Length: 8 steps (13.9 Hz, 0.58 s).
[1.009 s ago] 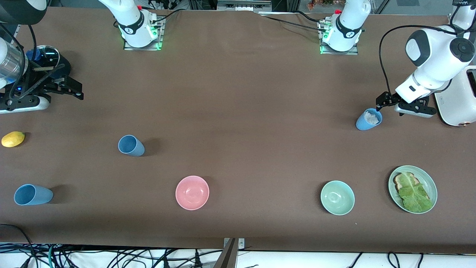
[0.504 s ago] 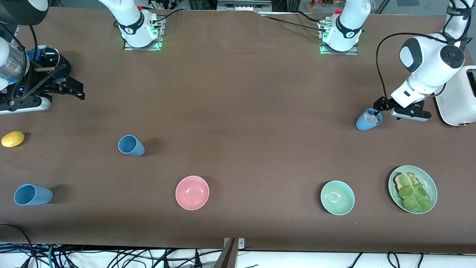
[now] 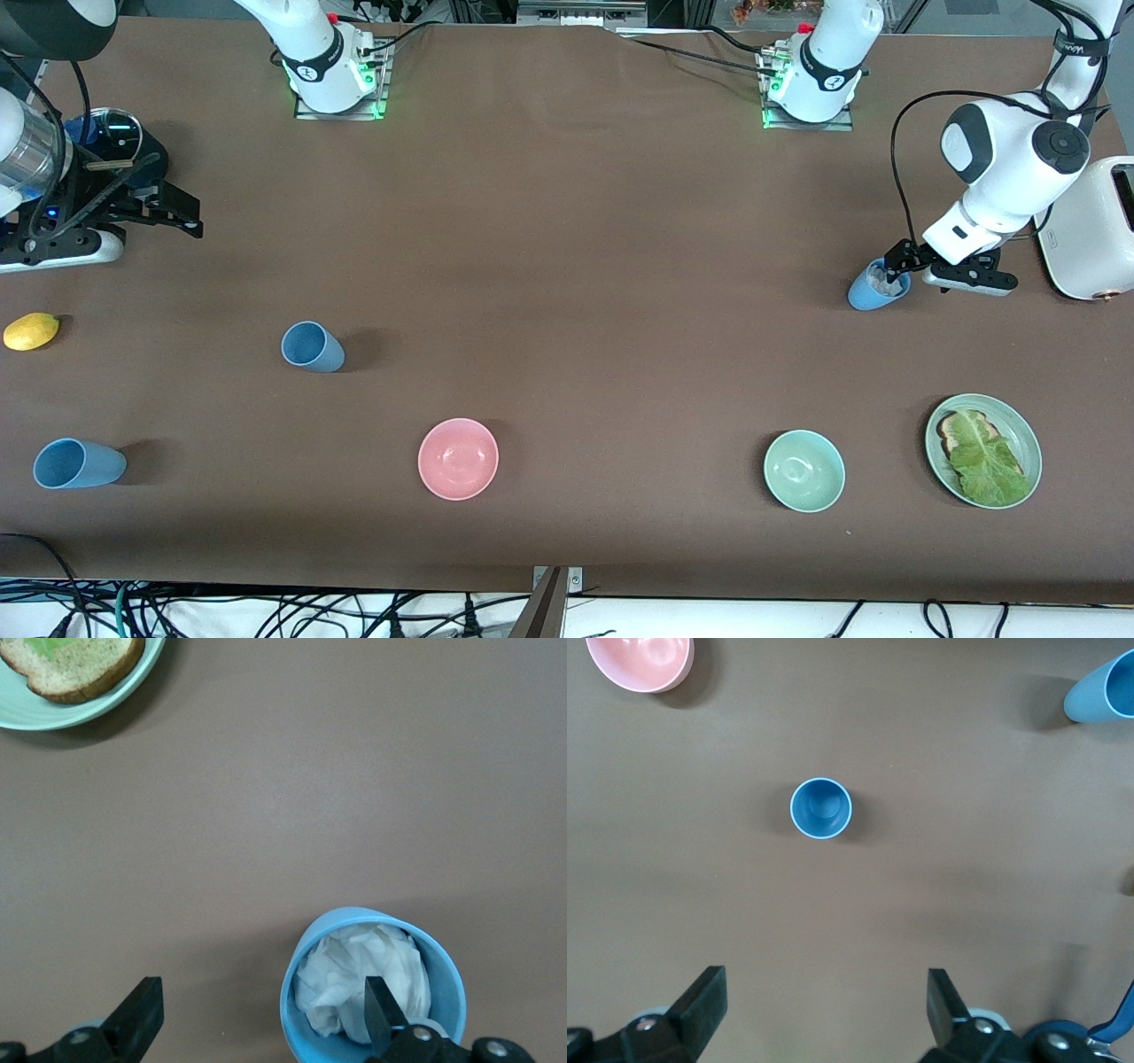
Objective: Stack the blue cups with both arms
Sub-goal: 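Lower the left gripper over the tissue-filled blue cup, then close the left gripper on the rim of the tissue cup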
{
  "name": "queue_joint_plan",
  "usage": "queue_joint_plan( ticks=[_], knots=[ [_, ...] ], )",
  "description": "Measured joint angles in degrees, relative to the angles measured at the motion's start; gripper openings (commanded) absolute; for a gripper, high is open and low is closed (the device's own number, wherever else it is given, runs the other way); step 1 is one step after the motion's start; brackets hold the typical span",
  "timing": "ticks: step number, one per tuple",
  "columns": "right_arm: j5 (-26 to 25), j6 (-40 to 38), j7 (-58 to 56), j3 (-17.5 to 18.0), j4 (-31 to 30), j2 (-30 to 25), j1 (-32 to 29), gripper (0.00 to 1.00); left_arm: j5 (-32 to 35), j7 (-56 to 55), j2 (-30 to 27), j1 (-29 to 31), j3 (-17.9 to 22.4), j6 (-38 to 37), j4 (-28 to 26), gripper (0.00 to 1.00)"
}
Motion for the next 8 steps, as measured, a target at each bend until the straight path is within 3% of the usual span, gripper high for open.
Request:
queue_joint_plan(
  ticks=[5, 6, 8],
  knots=[
    [0.0, -0.5, 0.0, 0.0, 0.0, 0.0, 0.0, 1.00, 0.0, 0.0, 2.7, -0.2, 0.0, 3.8, -0.5, 1.00],
    [0.0, -0.7, 0.0, 0.0, 0.0, 0.0, 0.0, 1.00, 0.0, 0.0, 3.0, -0.3, 0.0, 4.0, -0.5, 0.94],
    [0.0, -0.8, 0.0, 0.0, 0.0, 0.0, 0.0, 1.00, 0.0, 0.0, 3.3, -0.3, 0.0, 4.3, -0.5, 0.32]
  ],
)
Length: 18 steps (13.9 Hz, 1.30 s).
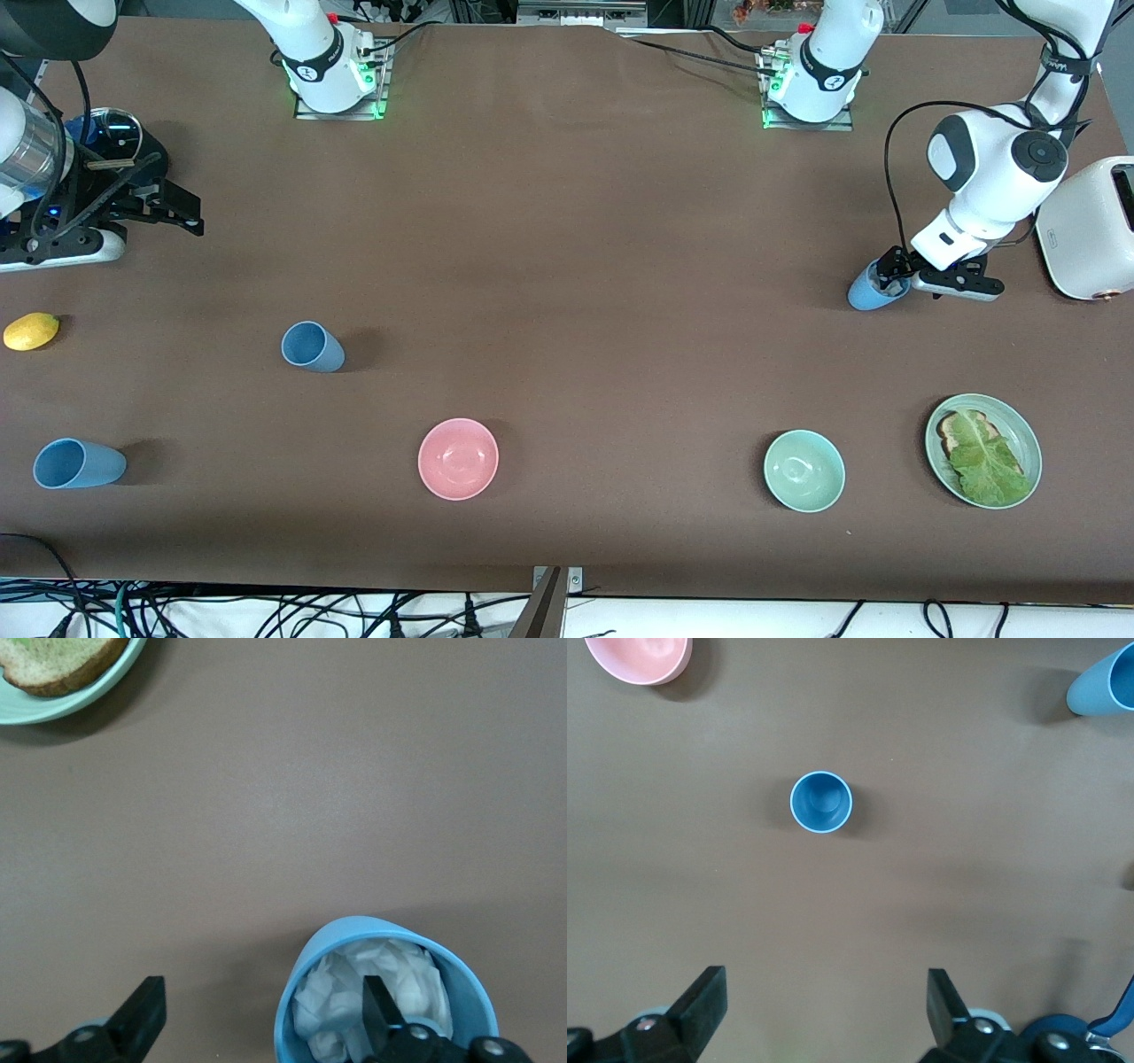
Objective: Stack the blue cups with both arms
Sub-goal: 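Close the left gripper on the rim of the tissue cup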
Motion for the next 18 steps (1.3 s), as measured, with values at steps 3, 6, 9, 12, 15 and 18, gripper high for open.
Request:
queue_joint_plan(
  ticks=[3, 6, 9, 12, 15, 18],
  knots=[
    [0.0, 0.0, 0.0, 0.0, 0.0, 0.0, 0.0, 1.00, -0.2, 0.0, 0.1, 0.0, 0.0, 0.1, 0.0, 0.00],
    [0.0, 0.0, 0.0, -0.1, 0.0, 0.0, 0.0, 1.00, -0.4, 0.0, 0.1, 0.0, 0.0, 0.1, 0.0, 0.00],
    [0.0, 0.0, 0.0, -0.3, 0.0, 0.0, -0.1, 1.00, -0.4, 0.0, 0.0, 0.0, 0.0, 0.1, 0.0, 0.00],
    [0.0, 0.0, 0.0, -0.4, 0.1, 0.0, -0.1, 1.00, -0.4, 0.0, -0.3, -0.2, 0.0, 0.2, 0.0, 0.00],
    [0.0, 0.1, 0.8, -0.5, 0.1, 0.0, -0.1, 1.00, -0.4, 0.0, -0.7, -0.6, 0.0, 0.1, 0.0, 0.00],
    [0.0, 0.2, 1.0, -0.6, 0.3, 0.0, -0.2, 1.00, -0.4, 0.0, -2.6, -1.2, -0.1, -2.3, 0.3, 0.00]
  ],
)
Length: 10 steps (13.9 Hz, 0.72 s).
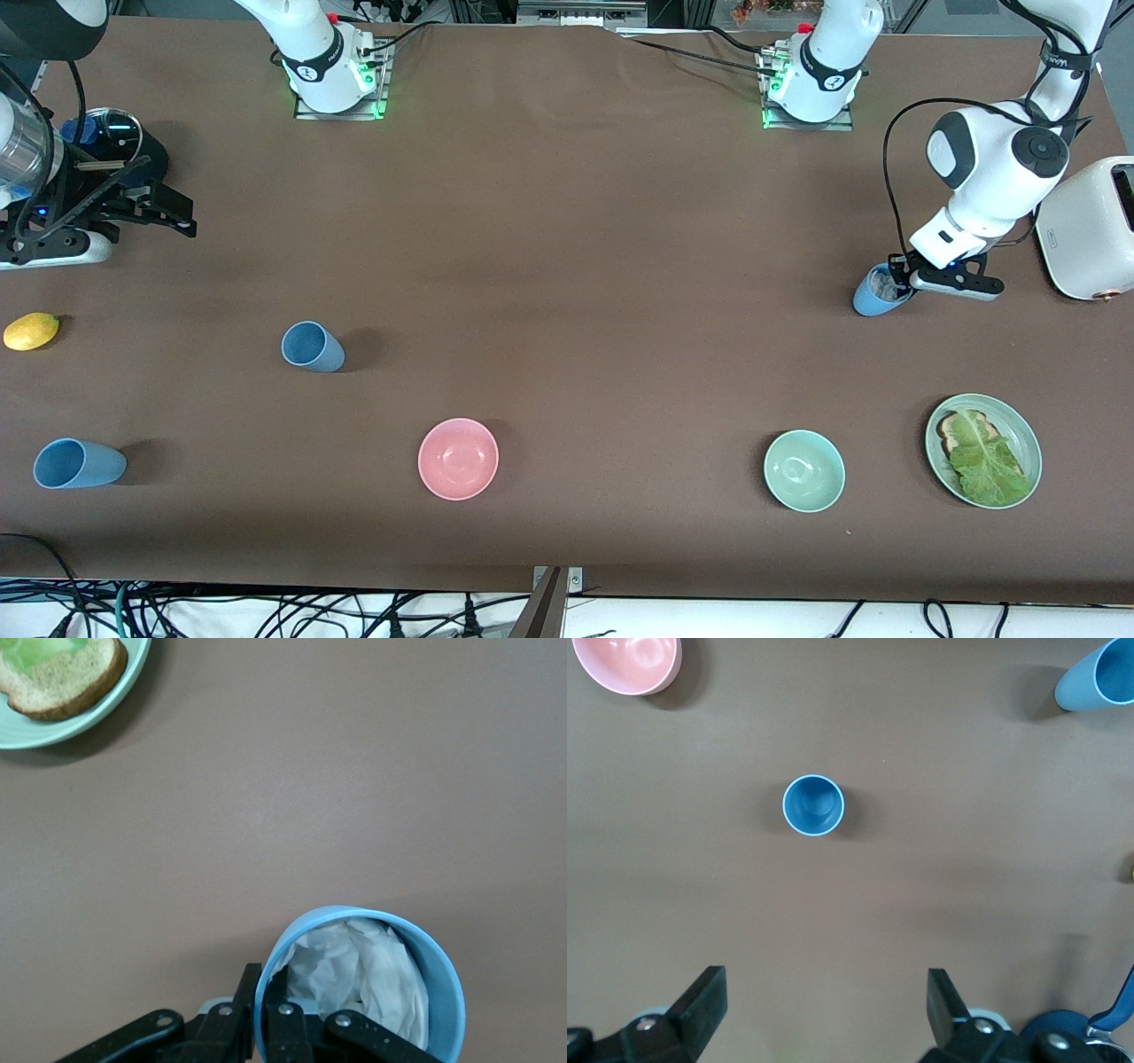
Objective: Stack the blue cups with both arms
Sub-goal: 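Close the left gripper on the rim of the tissue cup, then move the tissue cup midtable with the left gripper while the right gripper advances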
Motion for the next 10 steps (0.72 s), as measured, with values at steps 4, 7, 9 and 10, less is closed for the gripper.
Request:
queue_joint_plan(
  ticks=[4, 7, 9, 10],
  knots=[
    [0.0, 0.0, 0.0, 0.3, 0.1, 0.0, 0.1, 1.00, 0.0, 0.0, -5.4, -0.5, -0.1, -9.8, 2.8, 0.00],
    [0.0, 0.0, 0.0, 0.2, 0.1, 0.0, 0.1, 1.00, 0.0, -0.1, -7.8, -0.8, -0.3, -24.0, 11.3, 0.00],
    [0.0, 0.0, 0.0, 0.3, 0.1, 0.0, 0.1, 1.00, -0.1, -1.6, -8.0, -2.2, -0.6, -32.2, 18.0, 0.00],
    [0.0, 0.0, 0.0, 0.3, 0.1, 0.0, 0.1, 1.00, -0.1, -3.2, -8.0, -3.0, -1.2, -35.3, 20.9, 0.00]
  ],
)
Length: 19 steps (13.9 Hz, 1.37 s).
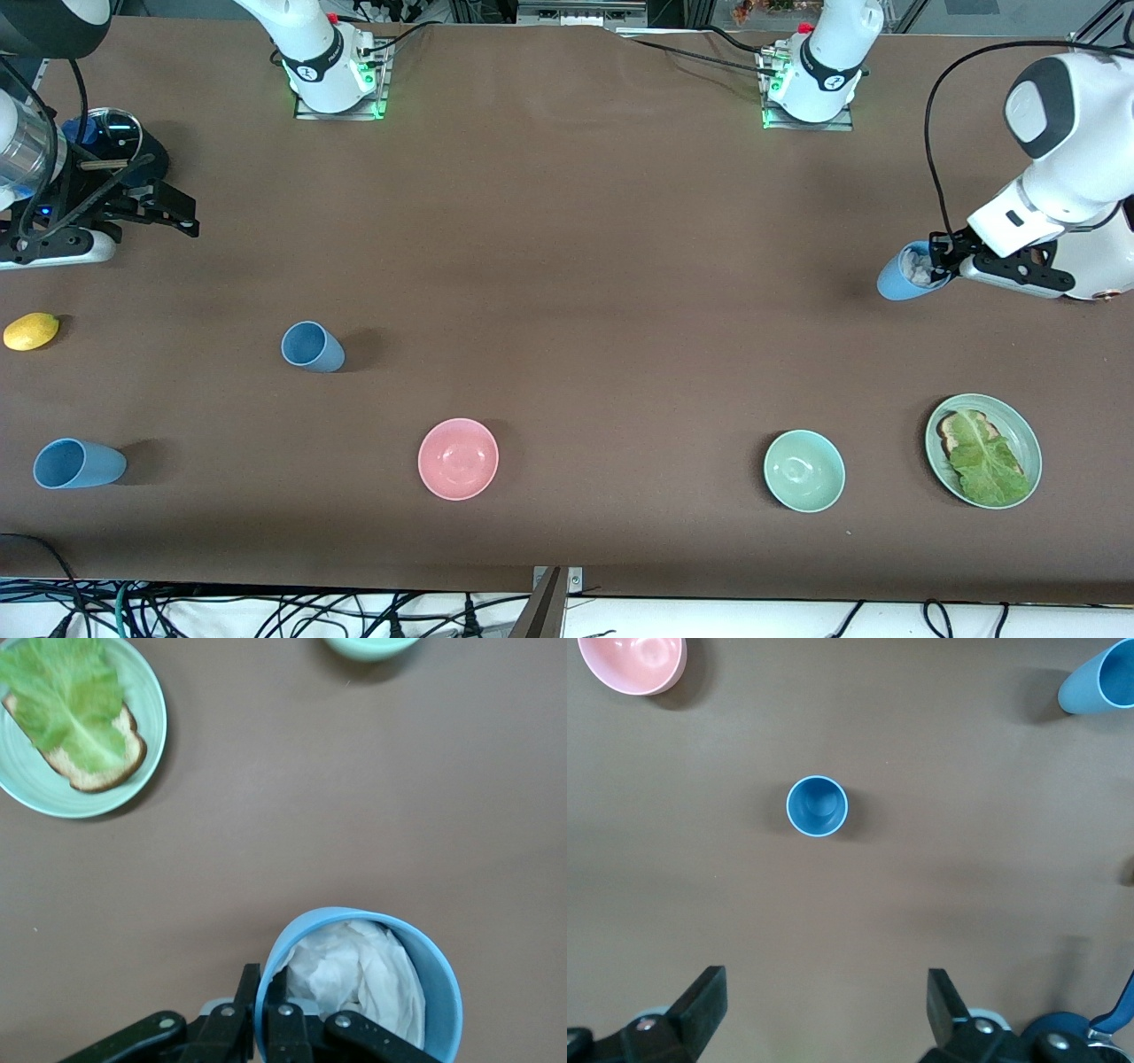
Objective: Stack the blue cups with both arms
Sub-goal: 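Move the tissue cup midtable with the left gripper while the right gripper advances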
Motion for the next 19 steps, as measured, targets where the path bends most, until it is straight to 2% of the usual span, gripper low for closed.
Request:
queue_joint_plan(
  ticks=[5, 11, 13, 19],
  knots=[
    [0.0, 0.0, 0.0, 0.0, 0.0, 0.0, 0.0, 1.00, 0.0, -14.9, 0.2, -1.2, -8.3, -10.2, 9.5, 0.00],
    [0.0, 0.1, 0.0, 0.0, -0.1, 0.7, 0.0, 1.00, -0.1, -47.0, 2.9, -5.5, -21.0, -15.1, 16.5, 0.00],
    [0.0, 1.0, 0.0, 0.0, -0.2, 1.7, -0.1, 1.00, -0.1, -57.2, 5.2, -9.5, -22.3, -15.1, 18.3, 0.00],
    [0.0, 5.0, 0.0, 0.0, -0.3, 5.7, -0.1, 1.00, -0.1, -82.7, 15.5, -23.1, -22.5, -14.5, 26.6, 0.00]
  ],
)
